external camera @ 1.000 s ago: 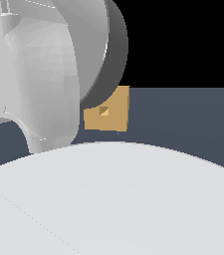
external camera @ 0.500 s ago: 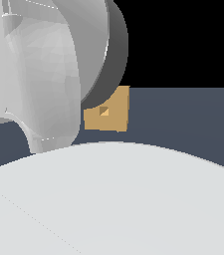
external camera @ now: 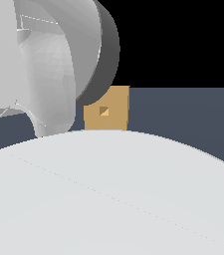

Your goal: Insert the peg into the horizontal hole in a box.

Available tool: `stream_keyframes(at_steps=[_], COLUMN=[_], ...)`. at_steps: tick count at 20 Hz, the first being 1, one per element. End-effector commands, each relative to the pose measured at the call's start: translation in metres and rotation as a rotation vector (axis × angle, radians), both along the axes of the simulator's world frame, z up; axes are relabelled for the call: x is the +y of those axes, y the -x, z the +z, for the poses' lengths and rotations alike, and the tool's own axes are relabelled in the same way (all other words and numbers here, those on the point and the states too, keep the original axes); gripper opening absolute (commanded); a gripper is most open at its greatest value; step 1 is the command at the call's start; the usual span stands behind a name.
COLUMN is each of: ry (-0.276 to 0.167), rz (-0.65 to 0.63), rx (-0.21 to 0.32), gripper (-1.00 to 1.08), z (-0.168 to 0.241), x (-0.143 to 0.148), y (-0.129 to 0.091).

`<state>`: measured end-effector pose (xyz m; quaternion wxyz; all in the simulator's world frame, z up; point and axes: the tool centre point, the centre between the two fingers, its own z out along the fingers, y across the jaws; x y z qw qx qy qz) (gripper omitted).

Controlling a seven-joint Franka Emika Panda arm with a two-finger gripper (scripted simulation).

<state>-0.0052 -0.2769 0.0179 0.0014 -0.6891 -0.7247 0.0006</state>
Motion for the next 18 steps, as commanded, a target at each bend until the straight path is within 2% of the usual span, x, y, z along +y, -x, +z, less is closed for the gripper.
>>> stream_keyframes(at_steps=[1,9,18], ry=[0.001,0.001,0.001], rz=[-0.004,-0.036,-0.092], rx=[-0.003,-0.003,-0.003], gripper=[-1.00,-1.00,-1.00], z=[0.003,0.013,0.030], x=[0.009,0.061,0.156], y=[0.002,0.016,0.037])
